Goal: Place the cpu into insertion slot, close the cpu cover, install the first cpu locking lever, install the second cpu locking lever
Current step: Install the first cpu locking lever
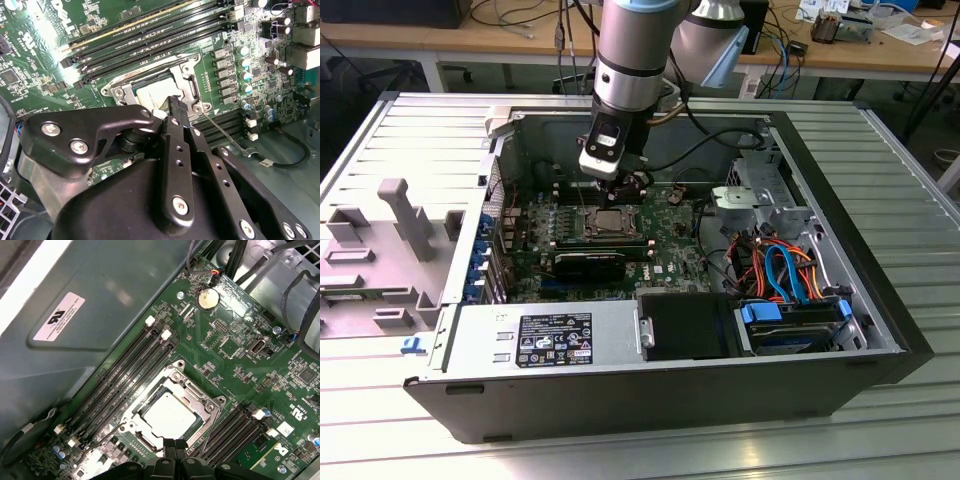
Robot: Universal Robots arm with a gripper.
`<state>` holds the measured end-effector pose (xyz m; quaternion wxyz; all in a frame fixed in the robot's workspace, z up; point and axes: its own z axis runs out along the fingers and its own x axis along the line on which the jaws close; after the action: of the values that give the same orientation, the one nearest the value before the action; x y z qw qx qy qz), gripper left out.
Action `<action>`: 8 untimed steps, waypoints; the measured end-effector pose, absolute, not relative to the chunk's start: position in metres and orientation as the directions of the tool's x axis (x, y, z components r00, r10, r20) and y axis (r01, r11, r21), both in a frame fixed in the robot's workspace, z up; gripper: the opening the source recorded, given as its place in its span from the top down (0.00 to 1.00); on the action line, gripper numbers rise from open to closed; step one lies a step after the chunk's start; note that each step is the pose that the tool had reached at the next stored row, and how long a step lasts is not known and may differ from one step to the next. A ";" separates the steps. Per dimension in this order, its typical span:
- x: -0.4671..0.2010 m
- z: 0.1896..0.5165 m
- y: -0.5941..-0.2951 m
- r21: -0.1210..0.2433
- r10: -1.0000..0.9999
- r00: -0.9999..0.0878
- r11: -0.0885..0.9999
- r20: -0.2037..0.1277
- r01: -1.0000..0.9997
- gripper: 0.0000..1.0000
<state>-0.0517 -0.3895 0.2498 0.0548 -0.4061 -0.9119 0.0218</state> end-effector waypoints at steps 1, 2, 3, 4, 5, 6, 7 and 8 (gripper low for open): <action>-0.052 0.250 -0.389 -0.084 0.741 -0.666 0.671 0.082 0.737 0.89; -0.052 0.250 -0.389 -0.084 0.740 -0.668 0.673 0.082 0.735 0.89; -0.052 0.250 -0.389 -0.084 0.738 -0.670 0.675 0.082 0.733 0.89; -0.052 0.250 -0.389 -0.084 0.737 -0.671 0.676 0.082 0.732 0.89; -0.052 0.250 -0.389 -0.084 0.736 -0.672 0.677 0.082 0.731 0.89; -0.052 0.250 -0.389 -0.084 0.735 -0.673 0.678 0.082 0.730 0.89; -0.052 0.250 -0.389 -0.084 0.734 -0.674 0.679 0.082 0.729 0.89; -0.052 0.250 -0.389 -0.084 0.733 -0.675 0.680 0.082 0.728 0.89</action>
<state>-0.0517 -0.3895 0.2498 0.0547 -0.3993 -0.9149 0.0222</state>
